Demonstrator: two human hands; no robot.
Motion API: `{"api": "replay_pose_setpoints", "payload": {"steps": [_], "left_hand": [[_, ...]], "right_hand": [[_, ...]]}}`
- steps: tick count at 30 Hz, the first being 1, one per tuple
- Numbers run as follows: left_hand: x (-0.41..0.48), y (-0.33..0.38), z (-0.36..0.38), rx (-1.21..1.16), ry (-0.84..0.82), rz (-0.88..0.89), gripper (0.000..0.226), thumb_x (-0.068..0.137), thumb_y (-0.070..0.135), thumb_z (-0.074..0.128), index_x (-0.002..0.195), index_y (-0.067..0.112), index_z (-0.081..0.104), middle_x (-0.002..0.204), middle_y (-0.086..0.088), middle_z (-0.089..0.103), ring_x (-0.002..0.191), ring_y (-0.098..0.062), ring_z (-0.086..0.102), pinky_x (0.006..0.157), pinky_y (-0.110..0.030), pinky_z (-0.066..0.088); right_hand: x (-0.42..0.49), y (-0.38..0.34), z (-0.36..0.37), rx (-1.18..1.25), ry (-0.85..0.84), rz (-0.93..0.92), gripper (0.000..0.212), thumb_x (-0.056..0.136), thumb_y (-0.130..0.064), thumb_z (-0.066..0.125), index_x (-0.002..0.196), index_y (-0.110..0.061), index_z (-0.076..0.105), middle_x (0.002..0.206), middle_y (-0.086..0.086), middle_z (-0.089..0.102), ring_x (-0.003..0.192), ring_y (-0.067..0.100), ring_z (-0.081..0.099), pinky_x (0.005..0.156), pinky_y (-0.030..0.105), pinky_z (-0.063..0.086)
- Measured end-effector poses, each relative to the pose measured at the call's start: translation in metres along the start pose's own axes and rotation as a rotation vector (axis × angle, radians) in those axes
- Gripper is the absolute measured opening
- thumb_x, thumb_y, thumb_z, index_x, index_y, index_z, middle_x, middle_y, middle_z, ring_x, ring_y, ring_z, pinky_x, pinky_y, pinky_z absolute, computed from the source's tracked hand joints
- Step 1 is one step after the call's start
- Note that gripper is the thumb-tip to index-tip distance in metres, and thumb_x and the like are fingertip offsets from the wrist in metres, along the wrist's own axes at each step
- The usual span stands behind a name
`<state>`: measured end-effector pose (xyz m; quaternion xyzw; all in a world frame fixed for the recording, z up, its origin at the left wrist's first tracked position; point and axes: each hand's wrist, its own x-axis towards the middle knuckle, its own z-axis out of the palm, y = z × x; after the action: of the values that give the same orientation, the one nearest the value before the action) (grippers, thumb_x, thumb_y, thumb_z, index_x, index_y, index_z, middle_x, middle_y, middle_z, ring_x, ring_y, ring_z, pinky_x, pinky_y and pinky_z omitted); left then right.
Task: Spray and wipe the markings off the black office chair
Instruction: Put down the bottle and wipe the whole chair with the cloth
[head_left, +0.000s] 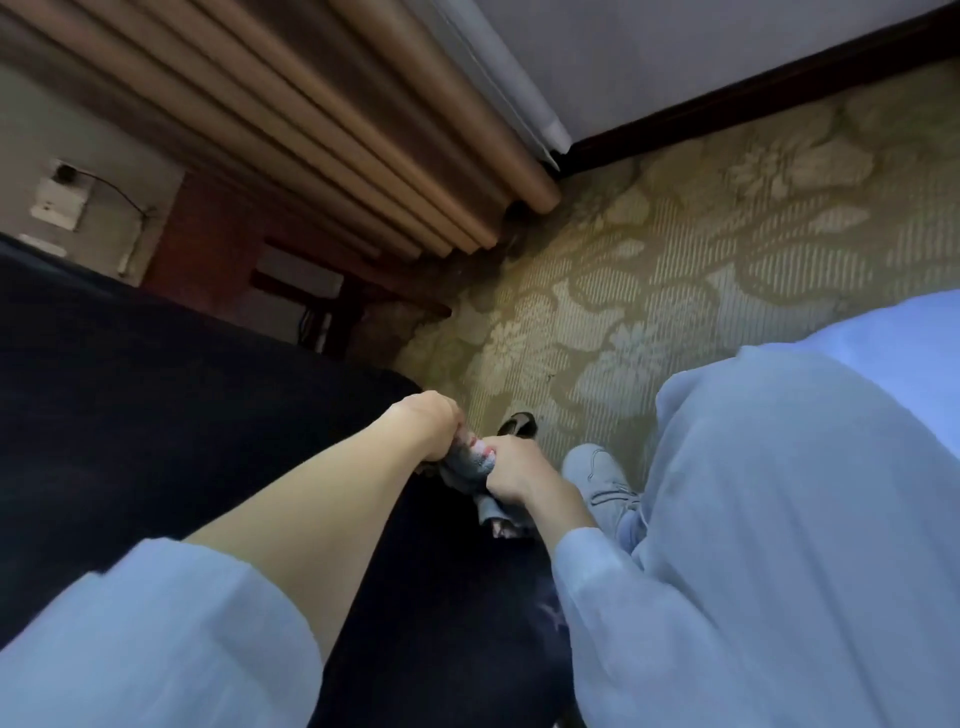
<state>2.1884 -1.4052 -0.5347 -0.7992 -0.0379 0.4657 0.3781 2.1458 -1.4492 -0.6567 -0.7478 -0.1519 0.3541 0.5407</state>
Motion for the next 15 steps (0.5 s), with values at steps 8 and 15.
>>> {"api": "replay_pose_setpoints", "payload": {"steps": [8,15], "left_hand": [[-0.118,0.03,0.005,0.033,-0.063,0.063,0.033,0.085,0.004,0.066,0.117,0.012,0.064,0.075,-0.002,0.057,0.08,-0.021,0.062,0.071,-0.027,0.048],[-0.189,0.074,0.066,0.12,0.146,0.061,0.047,0.088,0.011,0.063,0.132,0.017,0.049,0.127,-0.004,0.051,0.117,-0.025,0.05,0.075,-0.031,0.038]], "right_hand": [[-0.134,-0.012,0.021,0.135,0.088,-0.005,0.033,0.084,-0.002,0.046,0.112,-0.017,0.056,0.106,0.007,0.063,0.1,0.029,0.057,0.075,0.028,0.041],[-0.221,0.002,0.084,0.277,0.362,0.05,0.042,0.083,0.001,0.054,0.118,-0.022,0.055,0.11,0.003,0.061,0.105,0.025,0.057,0.092,0.038,0.05]]}}
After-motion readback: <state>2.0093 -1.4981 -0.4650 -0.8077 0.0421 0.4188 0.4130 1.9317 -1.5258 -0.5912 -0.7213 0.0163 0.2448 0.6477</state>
